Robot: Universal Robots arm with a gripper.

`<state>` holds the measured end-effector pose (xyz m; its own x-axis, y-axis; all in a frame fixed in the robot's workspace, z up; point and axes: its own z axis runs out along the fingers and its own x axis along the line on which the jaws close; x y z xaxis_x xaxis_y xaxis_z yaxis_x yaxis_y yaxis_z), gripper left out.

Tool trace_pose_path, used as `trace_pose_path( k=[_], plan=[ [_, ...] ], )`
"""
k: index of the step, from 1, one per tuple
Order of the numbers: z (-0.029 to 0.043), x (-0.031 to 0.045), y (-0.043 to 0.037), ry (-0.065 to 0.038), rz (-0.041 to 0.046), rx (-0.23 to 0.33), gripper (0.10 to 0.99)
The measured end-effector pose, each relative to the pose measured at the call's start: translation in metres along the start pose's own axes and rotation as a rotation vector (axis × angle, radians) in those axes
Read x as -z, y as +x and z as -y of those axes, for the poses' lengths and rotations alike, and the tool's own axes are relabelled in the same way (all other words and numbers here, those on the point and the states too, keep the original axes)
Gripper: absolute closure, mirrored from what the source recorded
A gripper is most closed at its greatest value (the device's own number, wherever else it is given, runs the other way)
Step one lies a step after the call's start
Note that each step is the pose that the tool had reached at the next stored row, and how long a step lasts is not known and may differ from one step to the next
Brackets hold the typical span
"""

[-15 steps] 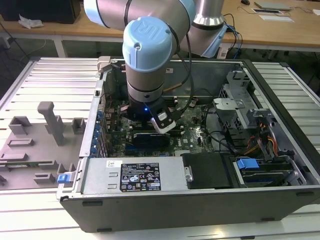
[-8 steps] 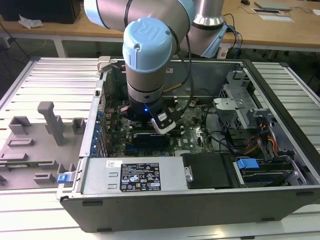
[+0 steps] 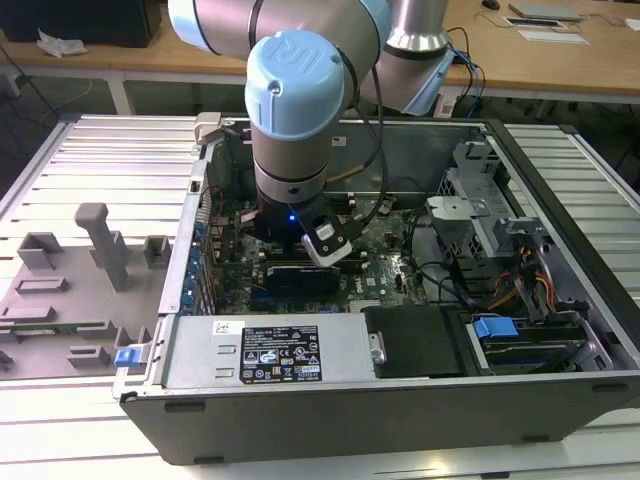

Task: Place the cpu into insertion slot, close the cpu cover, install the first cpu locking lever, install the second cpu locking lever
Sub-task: 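Install the second cpu locking lever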

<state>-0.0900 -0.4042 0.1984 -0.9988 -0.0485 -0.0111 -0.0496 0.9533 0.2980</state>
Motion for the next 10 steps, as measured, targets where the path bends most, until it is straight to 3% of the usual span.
trace_pose_path(
  k=[3, 5, 10],
  plan=[
    [-0.002, 0.0063, -0.0006, 0.0, 0.0, 0.0, 0.98],
    [-0.002, 0.0065, -0.0006, 0.0, 0.0, 0.0, 0.98],
    [-0.0009, 0.0066, -0.0233, 0.0, -0.0047, -0.001, 0.98]
  ],
)
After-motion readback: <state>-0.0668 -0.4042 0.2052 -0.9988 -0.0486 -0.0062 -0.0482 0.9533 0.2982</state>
